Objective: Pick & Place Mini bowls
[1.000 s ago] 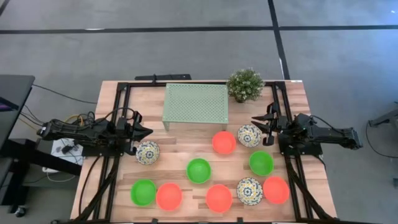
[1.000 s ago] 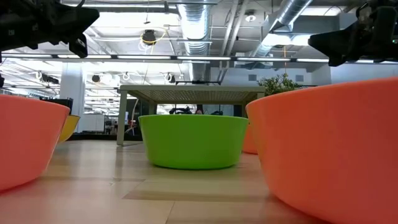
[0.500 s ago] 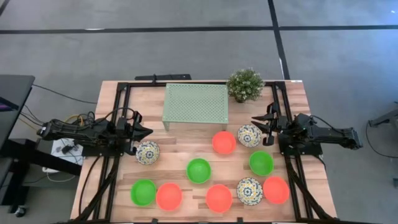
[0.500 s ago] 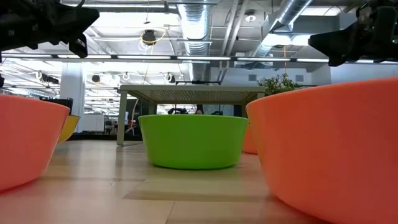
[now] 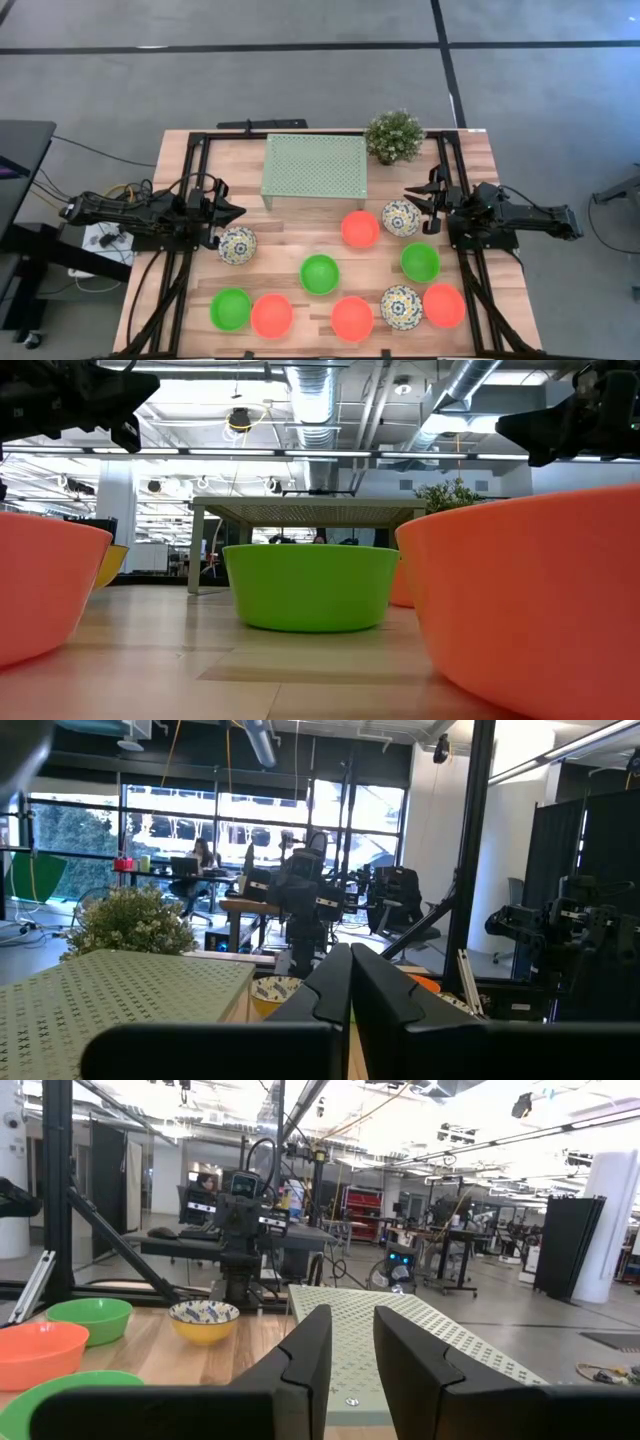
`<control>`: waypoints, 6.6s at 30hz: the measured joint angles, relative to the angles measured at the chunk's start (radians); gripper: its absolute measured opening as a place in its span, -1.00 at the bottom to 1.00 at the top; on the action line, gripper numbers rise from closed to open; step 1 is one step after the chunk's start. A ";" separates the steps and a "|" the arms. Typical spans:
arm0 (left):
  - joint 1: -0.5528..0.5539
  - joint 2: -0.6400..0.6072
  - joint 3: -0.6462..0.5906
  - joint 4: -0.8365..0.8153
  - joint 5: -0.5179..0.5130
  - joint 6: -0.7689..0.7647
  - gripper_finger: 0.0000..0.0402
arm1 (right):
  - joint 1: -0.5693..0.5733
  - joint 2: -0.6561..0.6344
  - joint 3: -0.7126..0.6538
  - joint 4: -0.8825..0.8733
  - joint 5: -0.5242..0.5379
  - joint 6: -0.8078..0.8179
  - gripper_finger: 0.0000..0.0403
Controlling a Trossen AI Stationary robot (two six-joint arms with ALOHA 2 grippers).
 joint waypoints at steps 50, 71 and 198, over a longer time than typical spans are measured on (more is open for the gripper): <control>0.000 0.000 0.000 0.000 0.000 0.000 -0.94 | 0.000 0.000 0.000 0.000 0.000 0.000 -0.63; 0.000 0.000 0.000 0.000 0.000 0.000 -0.94 | -0.001 0.000 0.000 0.000 0.000 -0.234 -0.63; 0.243 1.143 1.115 -1.124 -0.166 0.472 -0.92 | 0.159 1.098 0.647 0.084 -0.060 0.062 -0.34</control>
